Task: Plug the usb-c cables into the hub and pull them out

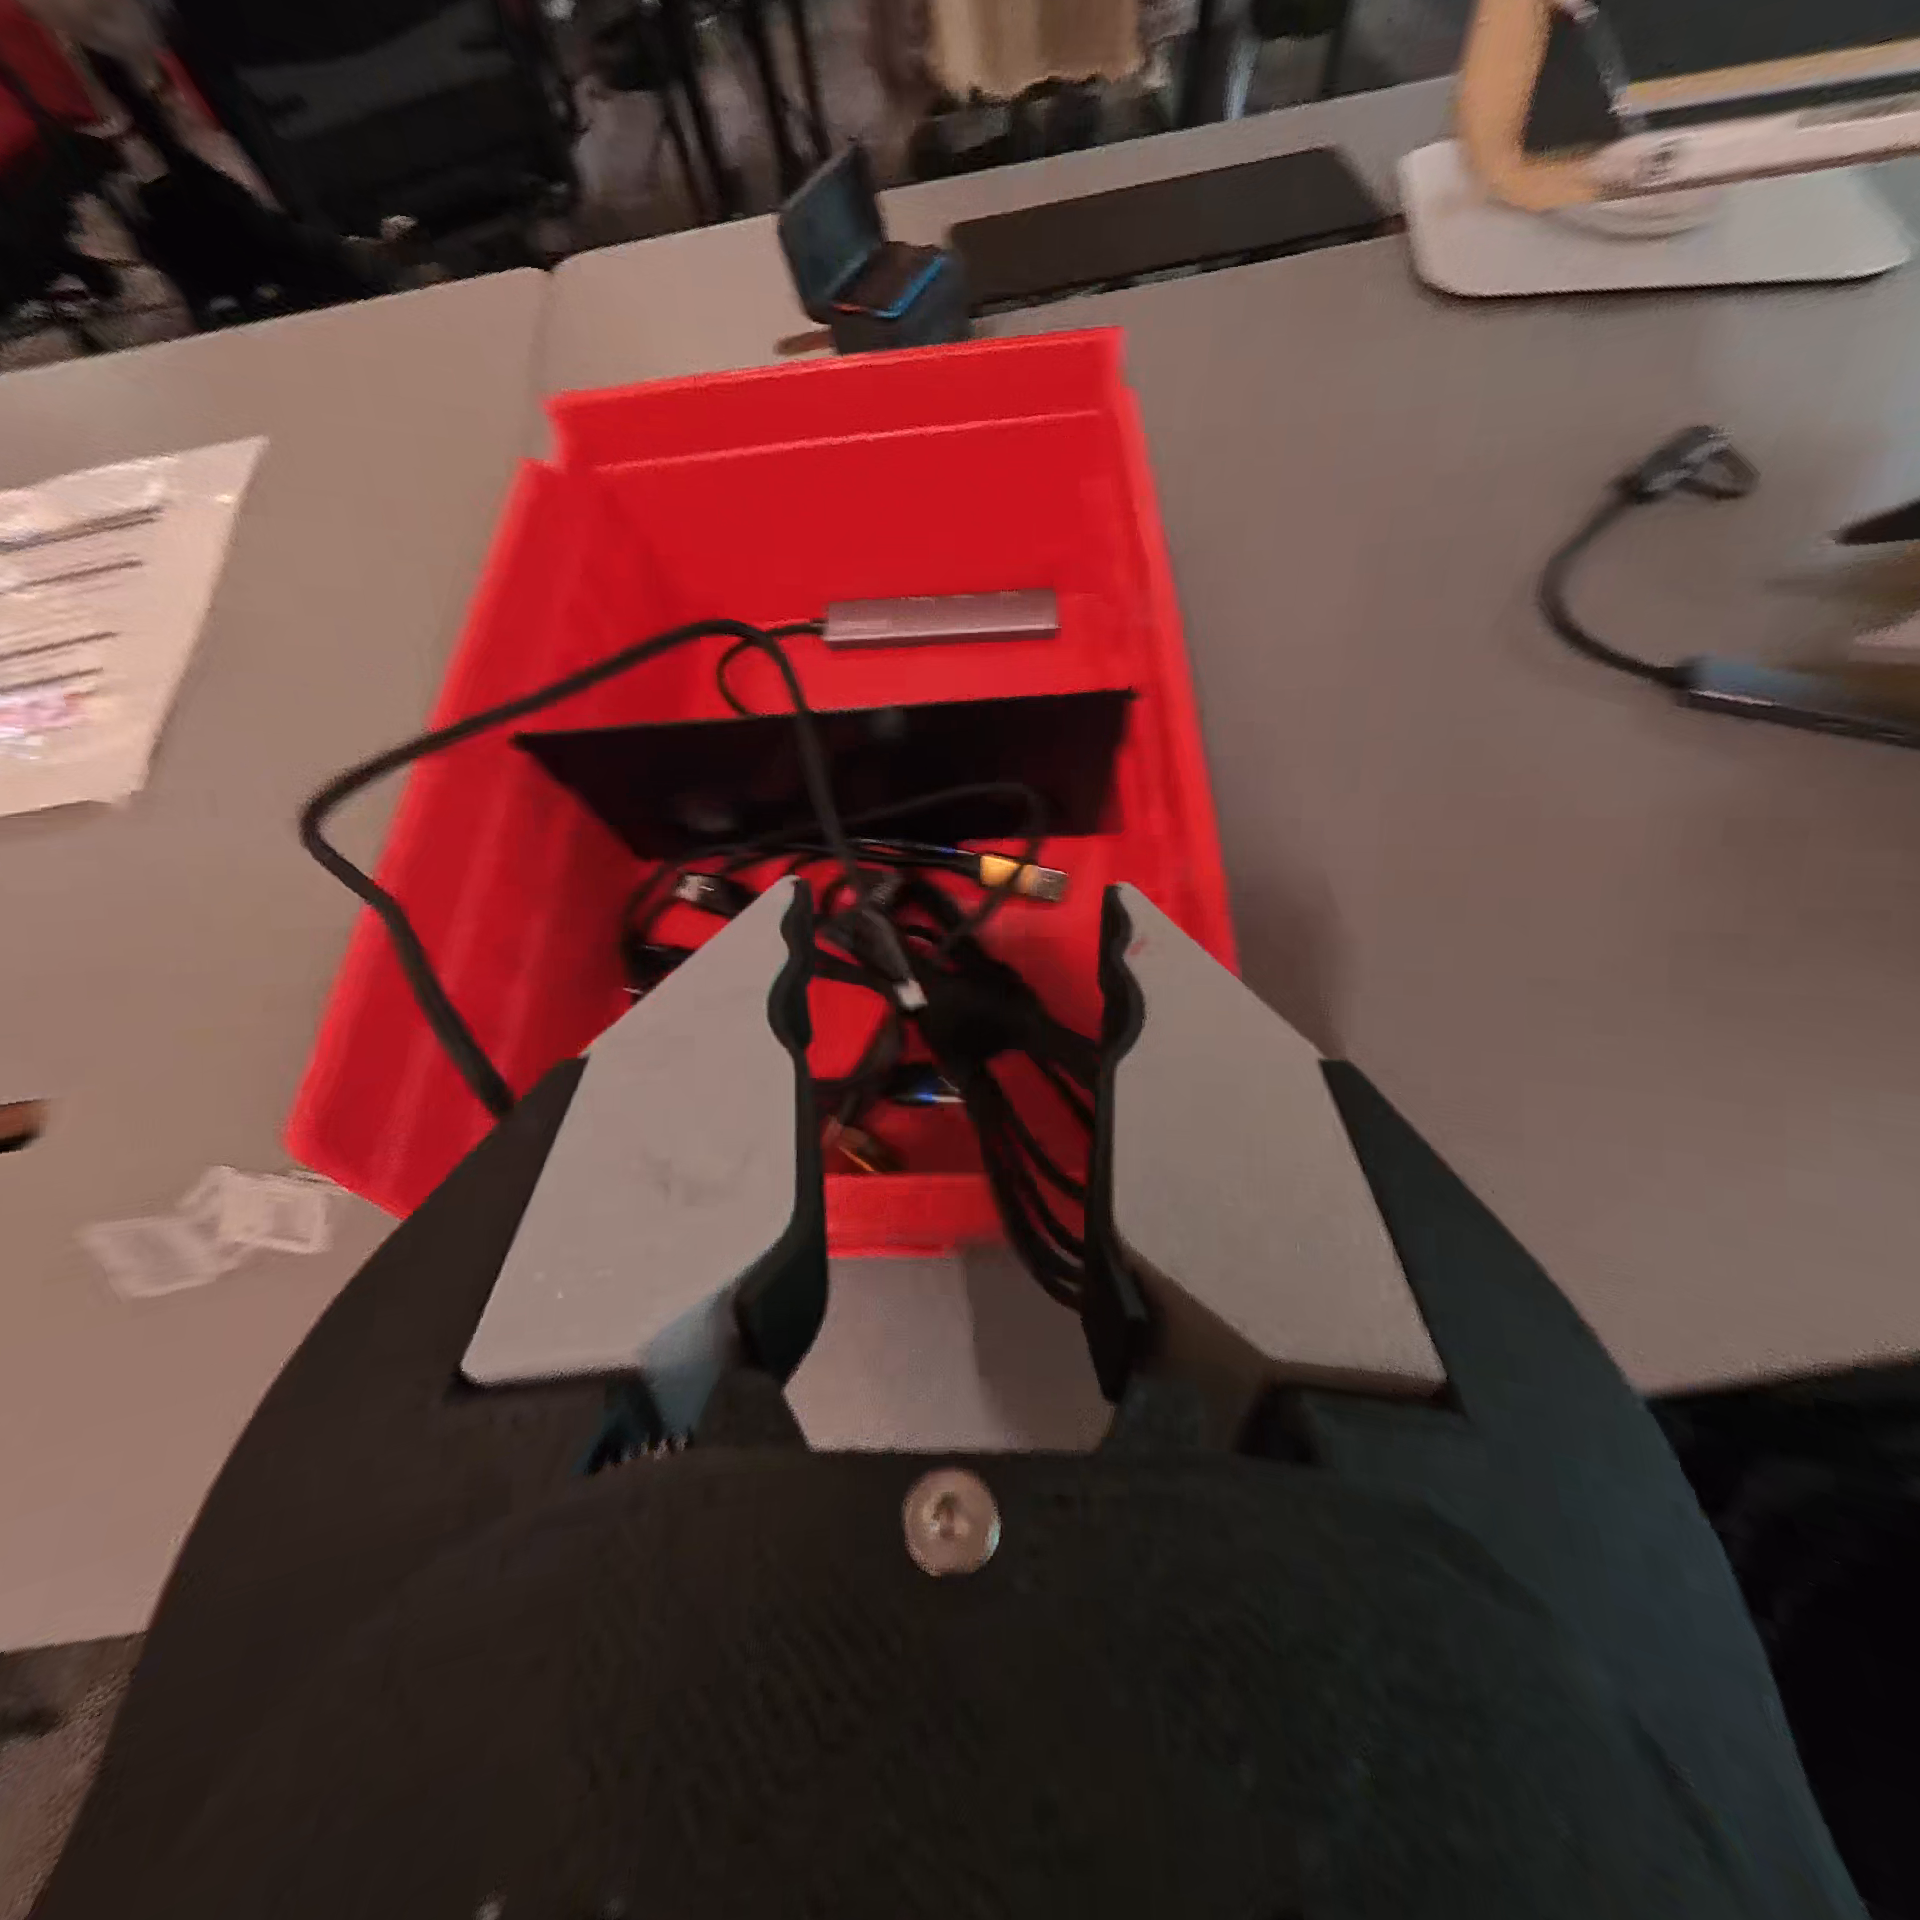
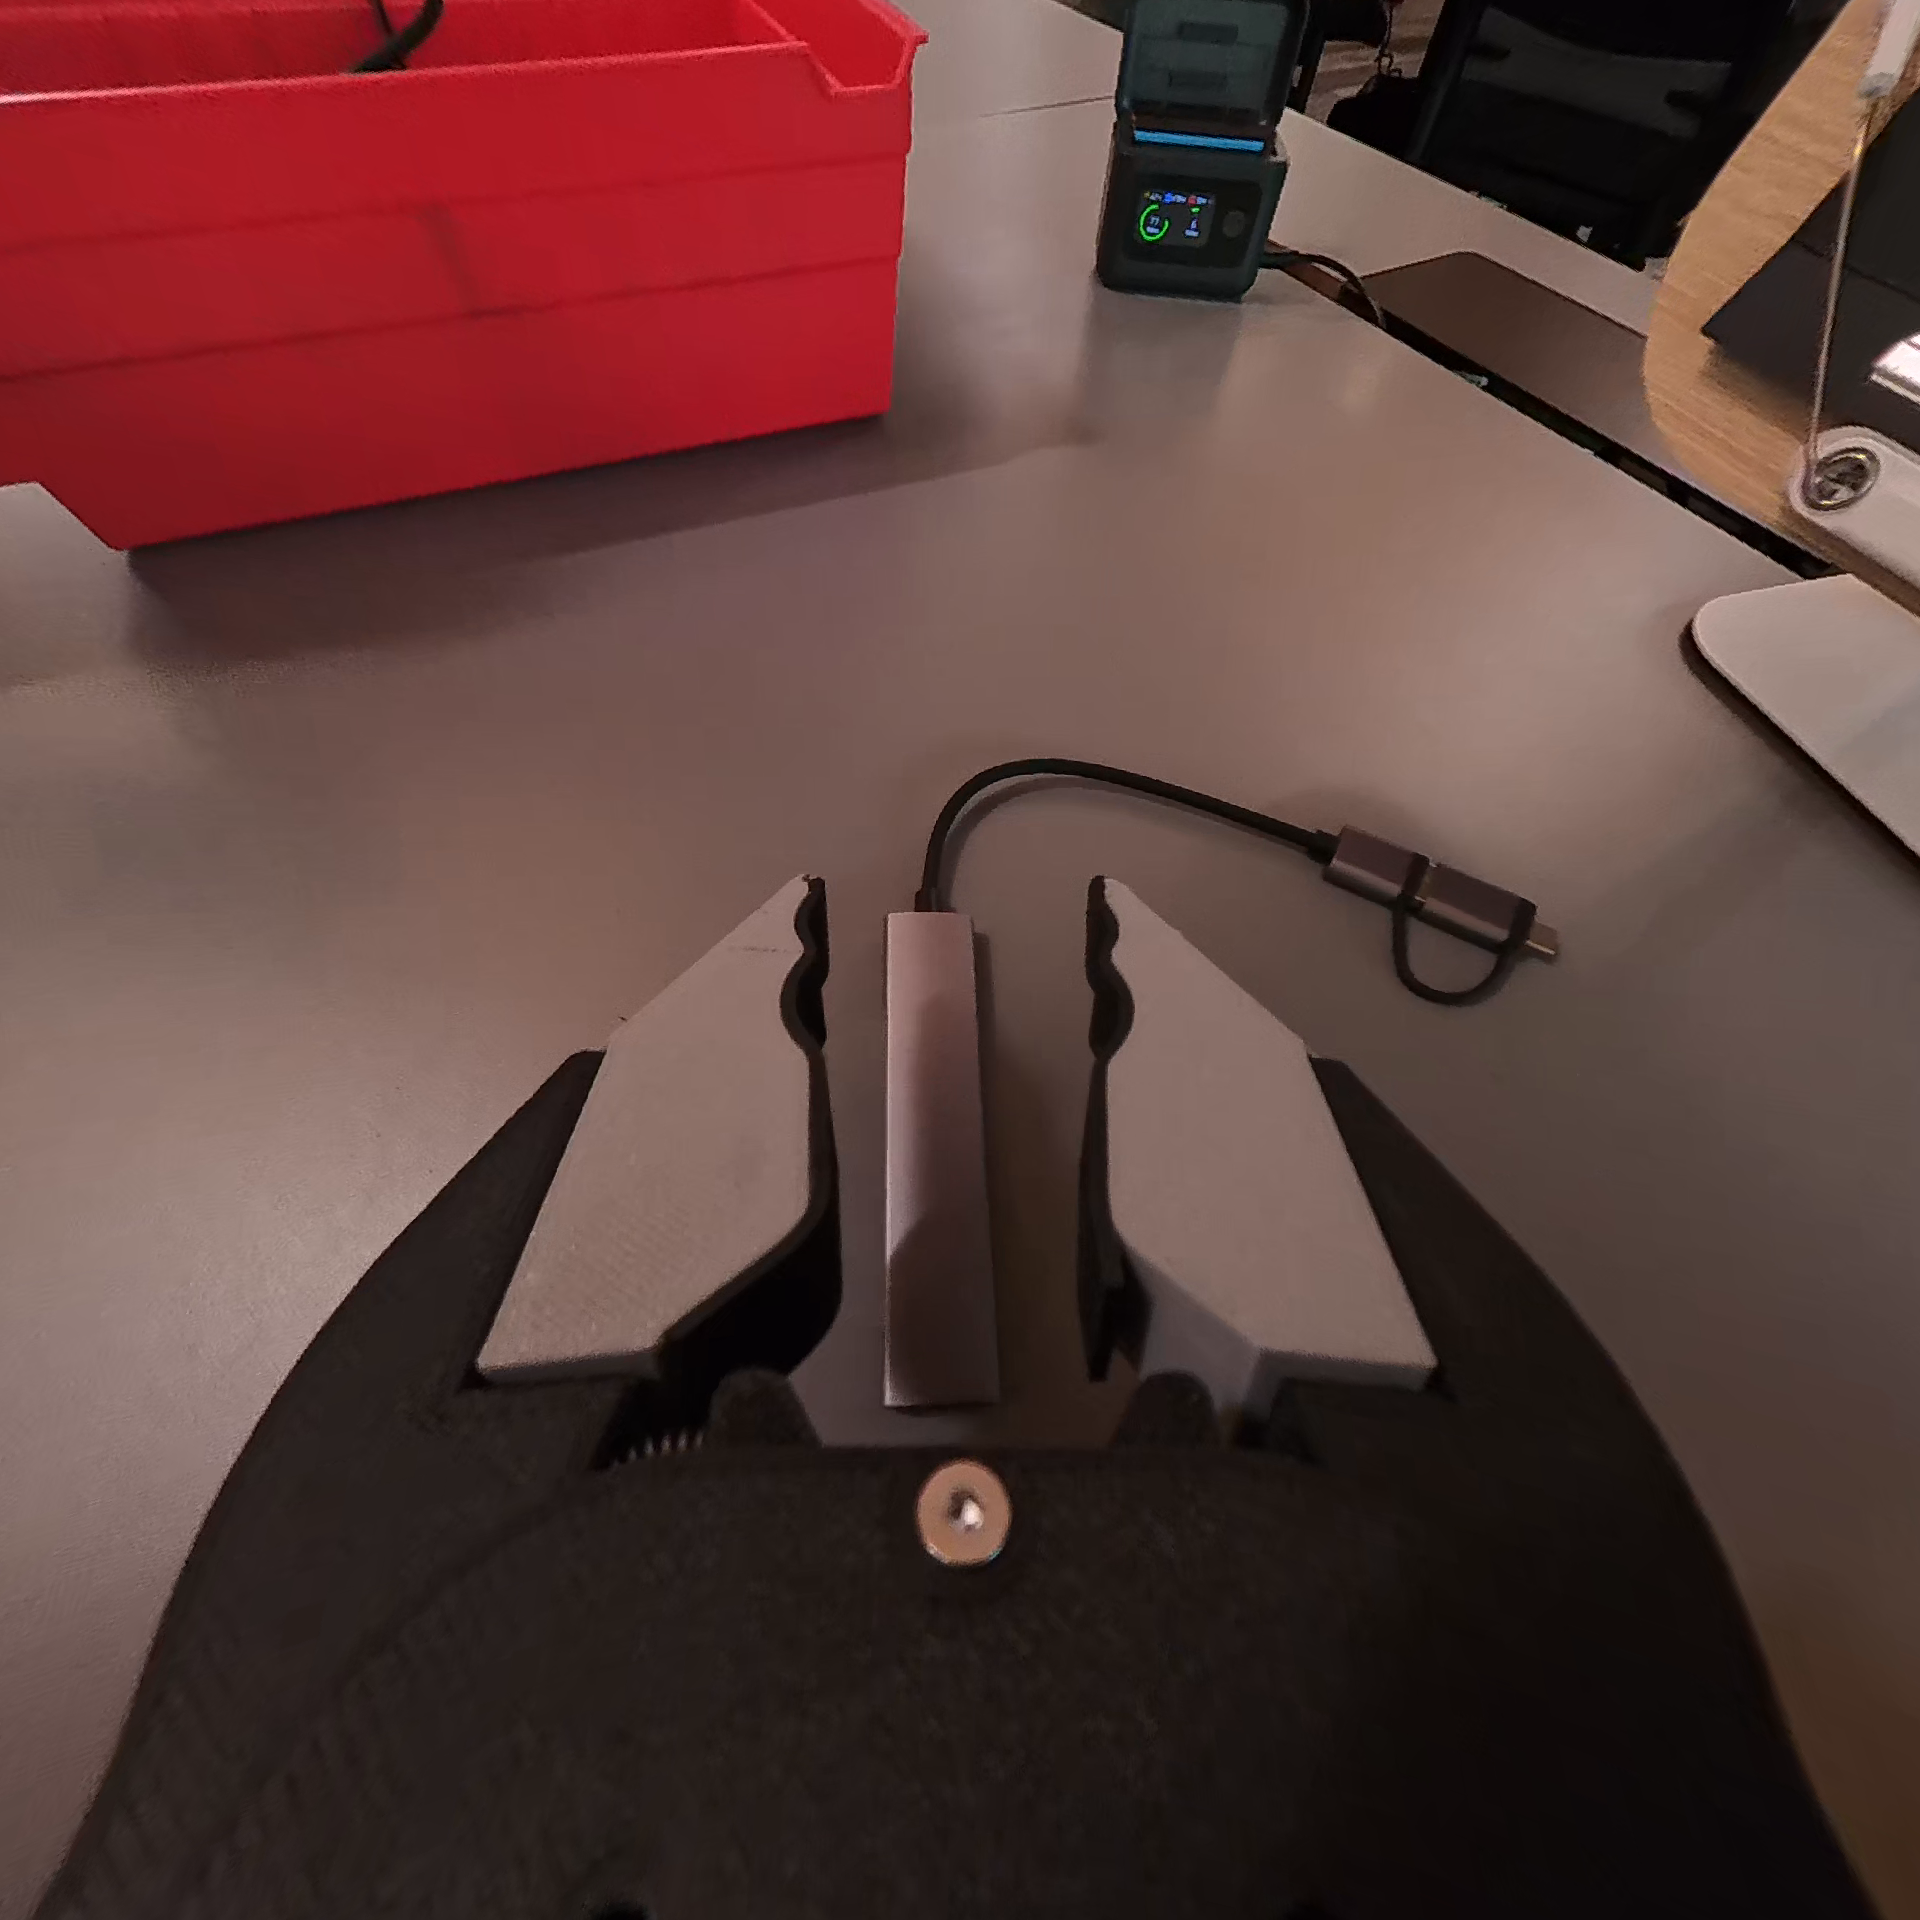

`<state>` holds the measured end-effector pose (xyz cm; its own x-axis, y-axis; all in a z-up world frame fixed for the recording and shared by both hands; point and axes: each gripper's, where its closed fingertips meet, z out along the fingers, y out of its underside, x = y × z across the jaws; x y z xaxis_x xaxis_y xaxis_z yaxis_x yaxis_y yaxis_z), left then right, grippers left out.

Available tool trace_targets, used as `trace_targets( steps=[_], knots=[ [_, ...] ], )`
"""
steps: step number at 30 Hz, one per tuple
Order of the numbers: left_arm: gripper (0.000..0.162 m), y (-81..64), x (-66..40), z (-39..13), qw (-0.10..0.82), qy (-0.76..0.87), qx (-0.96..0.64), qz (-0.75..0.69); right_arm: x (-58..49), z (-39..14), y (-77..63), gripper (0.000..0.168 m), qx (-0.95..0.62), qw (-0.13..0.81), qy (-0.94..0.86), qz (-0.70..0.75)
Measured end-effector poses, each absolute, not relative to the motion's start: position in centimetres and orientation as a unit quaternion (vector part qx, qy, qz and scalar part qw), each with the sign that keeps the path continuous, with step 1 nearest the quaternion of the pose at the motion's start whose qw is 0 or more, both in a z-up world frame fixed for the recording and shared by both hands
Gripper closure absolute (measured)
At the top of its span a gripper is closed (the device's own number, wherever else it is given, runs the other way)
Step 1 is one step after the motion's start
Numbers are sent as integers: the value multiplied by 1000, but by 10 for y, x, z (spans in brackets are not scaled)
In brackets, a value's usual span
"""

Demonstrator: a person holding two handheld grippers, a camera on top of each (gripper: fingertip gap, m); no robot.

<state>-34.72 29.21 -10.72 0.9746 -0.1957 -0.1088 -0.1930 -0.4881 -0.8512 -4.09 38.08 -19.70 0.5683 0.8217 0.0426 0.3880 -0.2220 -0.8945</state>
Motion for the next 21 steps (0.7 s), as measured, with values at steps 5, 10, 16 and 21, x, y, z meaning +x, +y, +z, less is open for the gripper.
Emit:
trace_targets(
  steps=[5, 10, 16, 21],
  knots=[
    [114, 340, -365, -144, 411, 96, -906, -5, -42, -197, 379, 122, -746, 476, -409, 223],
    [152, 355, -364, -167, 374, 80, -923, -50, -40, -194, 380, 122, -746, 480, -402, 227],
    [162, 364, -390, -160, 385, 83, -918, 44, -42, -193, 377, 123, -742, 481, -408, 226],
    [143, 365, -382, -143, 399, 67, -914, -1, -43, -188, 376, 123, -737, 489, -409, 225]
  ],
)
